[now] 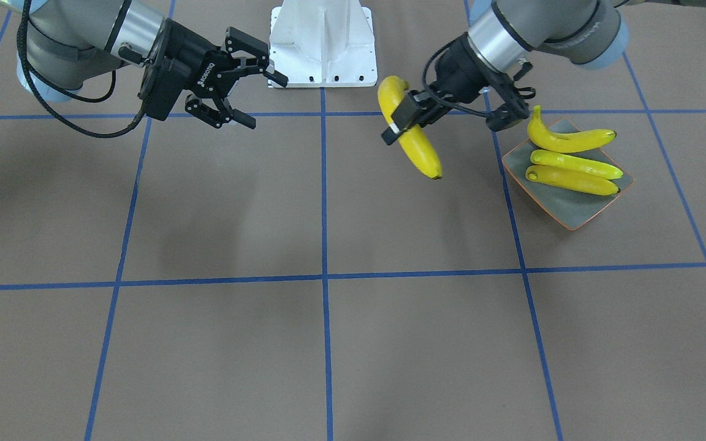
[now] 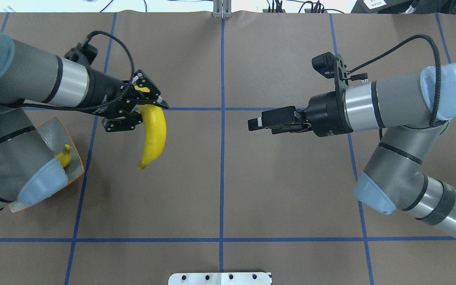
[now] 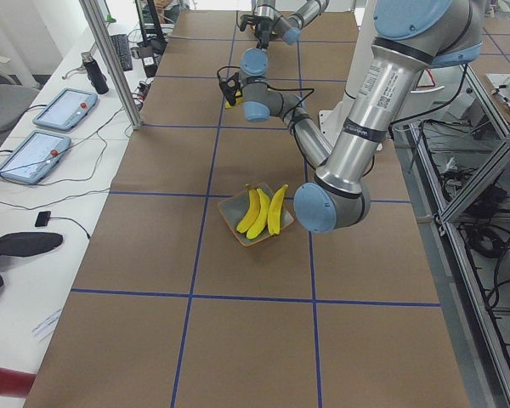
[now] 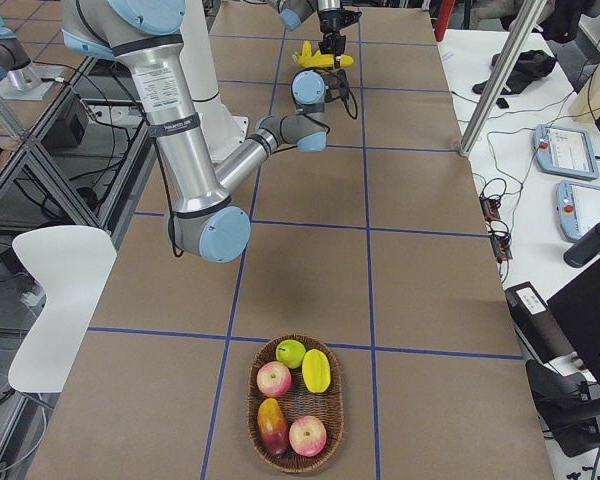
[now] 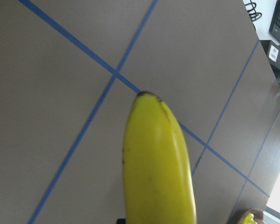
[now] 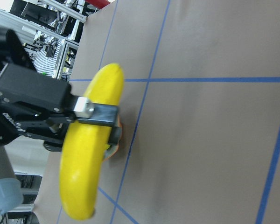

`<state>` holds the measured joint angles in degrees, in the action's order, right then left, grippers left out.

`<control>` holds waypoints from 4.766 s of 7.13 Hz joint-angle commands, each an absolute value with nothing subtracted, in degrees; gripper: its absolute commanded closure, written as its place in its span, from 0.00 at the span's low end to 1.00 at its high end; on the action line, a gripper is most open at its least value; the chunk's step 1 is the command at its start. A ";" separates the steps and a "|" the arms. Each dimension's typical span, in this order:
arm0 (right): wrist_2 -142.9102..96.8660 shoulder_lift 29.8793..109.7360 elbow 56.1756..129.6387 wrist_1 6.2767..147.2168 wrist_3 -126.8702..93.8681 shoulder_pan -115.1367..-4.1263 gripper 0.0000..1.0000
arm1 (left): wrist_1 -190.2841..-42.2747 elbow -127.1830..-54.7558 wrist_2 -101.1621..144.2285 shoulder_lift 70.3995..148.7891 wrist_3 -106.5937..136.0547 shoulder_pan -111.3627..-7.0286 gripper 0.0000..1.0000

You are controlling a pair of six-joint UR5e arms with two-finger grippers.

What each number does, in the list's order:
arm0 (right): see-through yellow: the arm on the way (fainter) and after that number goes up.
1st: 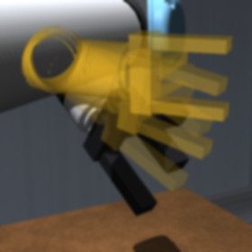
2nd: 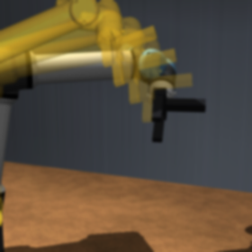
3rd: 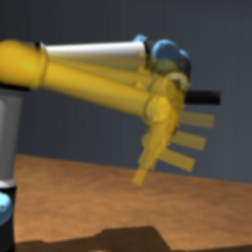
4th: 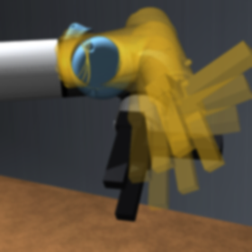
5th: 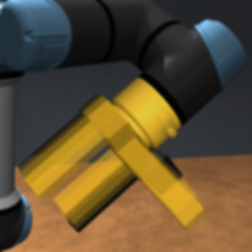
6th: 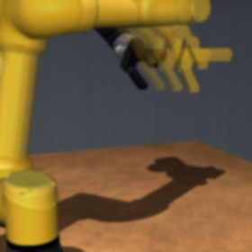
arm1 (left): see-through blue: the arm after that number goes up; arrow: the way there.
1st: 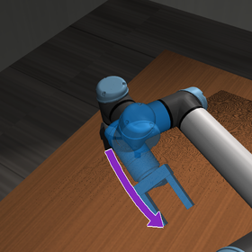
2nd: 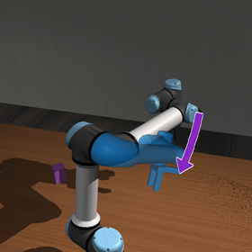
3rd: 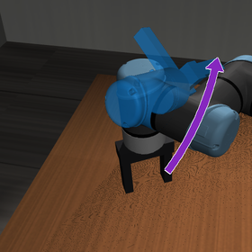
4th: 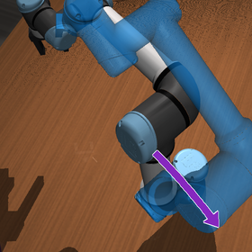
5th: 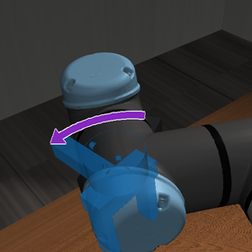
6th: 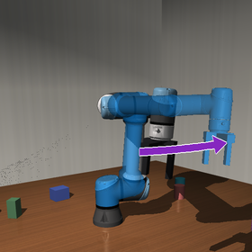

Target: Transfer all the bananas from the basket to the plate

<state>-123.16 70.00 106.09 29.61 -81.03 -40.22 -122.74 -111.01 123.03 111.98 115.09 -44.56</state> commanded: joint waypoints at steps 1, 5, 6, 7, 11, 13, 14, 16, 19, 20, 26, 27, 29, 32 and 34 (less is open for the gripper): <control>-119.29 74.34 105.91 29.53 -80.77 -40.69 0.00 | -110.45 -114.25 122.79 104.70 114.70 -47.80 1.00; -116.11 75.76 103.62 29.53 -80.51 -40.61 0.00 | -89.30 -119.71 121.91 94.74 115.84 -49.66 1.00; -115.67 75.85 103.54 29.53 -80.59 -40.52 0.00 | -87.30 -118.05 121.21 95.18 119.84 -49.57 1.00; -114.97 75.85 103.45 29.53 -80.51 -40.52 0.00 | -87.19 -113.77 121.20 95.36 120.40 -49.83 1.00; -114.87 75.76 103.45 29.62 -80.42 -40.52 0.00 | -86.75 -110.66 121.55 95.45 123.03 -51.42 1.00; -114.96 75.85 103.62 29.62 -80.51 -40.60 0.00 | -86.84 -109.34 121.73 96.06 123.57 -51.33 1.00; -115.22 77.33 103.54 29.62 -80.42 -40.87 0.00 | -87.01 -108.81 121.73 96.15 123.75 -51.24 1.00; -114.87 78.13 103.45 29.62 -80.42 -42.01 0.00 | -87.45 -108.02 121.82 96.68 123.75 -51.24 1.00; -114.96 78.31 103.62 29.62 -80.42 -42.54 0.00 | -87.98 -107.67 121.82 95.80 122.17 -51.33 0.00; -114.96 78.31 103.62 29.62 -80.42 -42.71 0.00 | -88.07 -107.58 121.82 95.80 122.08 -51.33 0.00; -115.05 83.82 103.80 29.71 -80.42 -48.66 0.00 | -87.28 -109.69 121.91 98.69 113.53 -54.91 0.00; -116.44 86.28 103.36 30.23 -79.81 -51.91 0.00 | -87.19 -109.69 121.90 99.05 106.59 -56.76 0.00; -122.73 89.90 101.01 30.59 -71.15 -60.59 0.00 | -87.28 -109.34 121.82 99.14 89.57 -61.50 0.00; -133.41 89.30 89.51 31.54 -52.72 -75.81 0.00 | -87.71 -108.10 121.90 98.79 62.49 -68.19 0.00; -136.39 88.94 88.33 41.60 -37.61 -81.09 0.00 | -87.89 -108.11 122.08 98.00 46.32 -71.78 0.00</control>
